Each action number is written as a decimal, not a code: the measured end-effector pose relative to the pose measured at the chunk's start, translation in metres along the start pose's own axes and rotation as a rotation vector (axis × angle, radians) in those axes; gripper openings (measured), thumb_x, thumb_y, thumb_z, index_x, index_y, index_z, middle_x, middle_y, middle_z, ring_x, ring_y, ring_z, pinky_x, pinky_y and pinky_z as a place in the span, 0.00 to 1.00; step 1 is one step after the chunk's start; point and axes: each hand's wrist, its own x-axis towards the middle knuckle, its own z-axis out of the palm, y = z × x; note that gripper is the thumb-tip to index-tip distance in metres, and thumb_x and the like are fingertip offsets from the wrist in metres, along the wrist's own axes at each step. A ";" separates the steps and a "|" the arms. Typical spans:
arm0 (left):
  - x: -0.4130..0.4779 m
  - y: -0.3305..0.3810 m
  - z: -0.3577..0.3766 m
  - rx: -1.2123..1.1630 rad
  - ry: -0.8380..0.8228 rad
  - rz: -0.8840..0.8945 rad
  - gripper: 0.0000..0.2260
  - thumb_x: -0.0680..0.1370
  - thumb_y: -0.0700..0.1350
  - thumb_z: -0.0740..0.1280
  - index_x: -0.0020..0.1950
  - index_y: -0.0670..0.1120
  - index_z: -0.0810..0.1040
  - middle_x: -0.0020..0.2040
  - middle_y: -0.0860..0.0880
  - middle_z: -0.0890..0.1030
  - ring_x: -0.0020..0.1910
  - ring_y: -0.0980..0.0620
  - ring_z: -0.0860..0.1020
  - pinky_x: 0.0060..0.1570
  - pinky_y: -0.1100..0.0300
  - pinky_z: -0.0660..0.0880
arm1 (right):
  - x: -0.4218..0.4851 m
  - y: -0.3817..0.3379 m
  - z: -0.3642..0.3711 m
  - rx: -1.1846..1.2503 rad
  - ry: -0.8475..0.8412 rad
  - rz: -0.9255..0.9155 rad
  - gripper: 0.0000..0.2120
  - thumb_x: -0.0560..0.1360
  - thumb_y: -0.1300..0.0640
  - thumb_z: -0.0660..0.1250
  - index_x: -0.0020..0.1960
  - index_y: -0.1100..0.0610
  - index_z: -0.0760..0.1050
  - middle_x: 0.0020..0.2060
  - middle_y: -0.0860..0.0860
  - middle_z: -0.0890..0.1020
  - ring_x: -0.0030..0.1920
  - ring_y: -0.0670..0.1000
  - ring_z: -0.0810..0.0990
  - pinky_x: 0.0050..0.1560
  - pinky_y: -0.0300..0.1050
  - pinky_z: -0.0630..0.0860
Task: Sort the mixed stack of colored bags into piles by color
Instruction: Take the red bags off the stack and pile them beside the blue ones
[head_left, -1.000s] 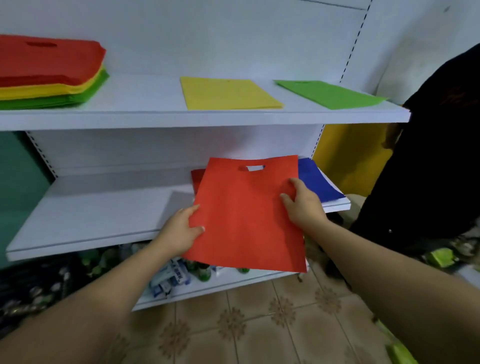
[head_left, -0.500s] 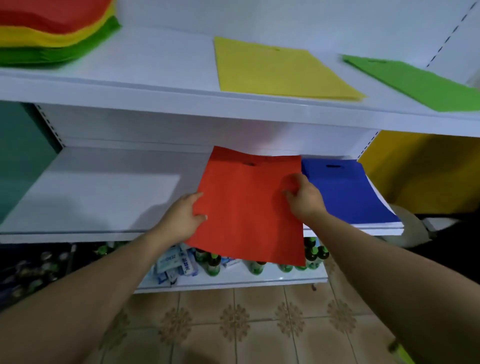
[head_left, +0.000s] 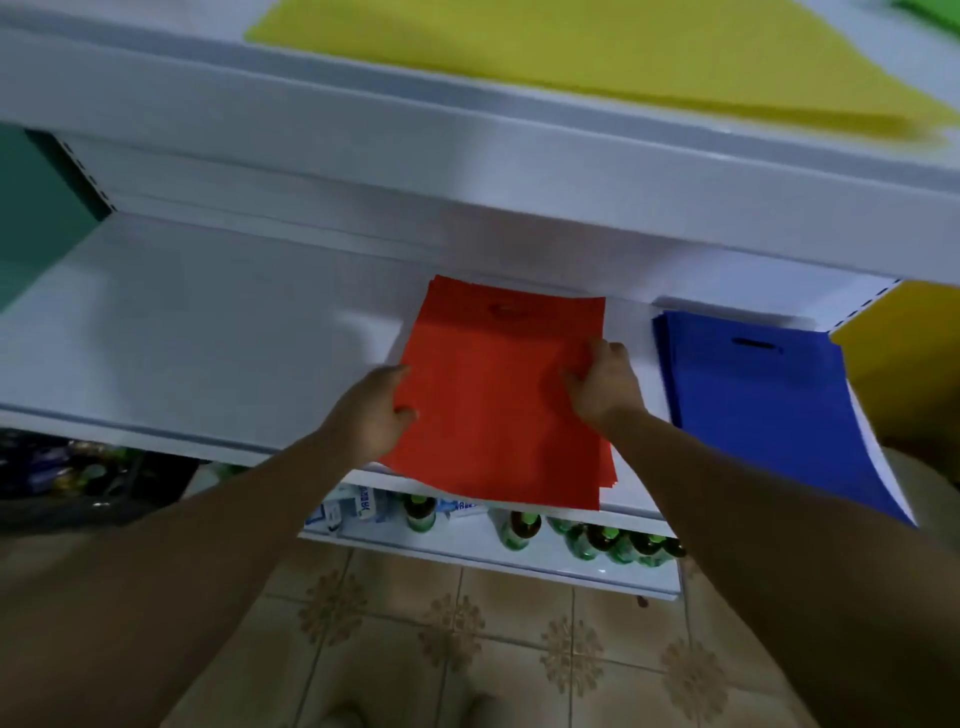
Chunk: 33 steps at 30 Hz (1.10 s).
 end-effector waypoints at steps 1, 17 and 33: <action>0.003 -0.002 0.006 -0.005 -0.002 -0.007 0.29 0.76 0.46 0.69 0.74 0.43 0.63 0.72 0.42 0.66 0.69 0.43 0.68 0.68 0.56 0.64 | 0.007 0.004 0.004 0.002 -0.026 -0.005 0.29 0.78 0.50 0.64 0.75 0.59 0.58 0.70 0.59 0.62 0.65 0.61 0.71 0.66 0.52 0.70; -0.019 -0.003 0.058 0.427 -0.283 0.027 0.46 0.69 0.63 0.71 0.78 0.52 0.48 0.78 0.48 0.42 0.76 0.42 0.44 0.74 0.45 0.52 | 0.021 0.040 0.034 -0.099 -0.089 -0.016 0.36 0.75 0.43 0.65 0.75 0.55 0.54 0.74 0.58 0.54 0.69 0.63 0.62 0.68 0.56 0.64; -0.015 0.010 0.057 0.424 -0.186 -0.023 0.40 0.72 0.63 0.66 0.77 0.46 0.55 0.77 0.45 0.54 0.73 0.41 0.58 0.72 0.47 0.59 | 0.013 0.048 0.023 -0.166 -0.135 -0.072 0.27 0.78 0.47 0.61 0.73 0.56 0.62 0.71 0.57 0.63 0.69 0.60 0.63 0.68 0.54 0.65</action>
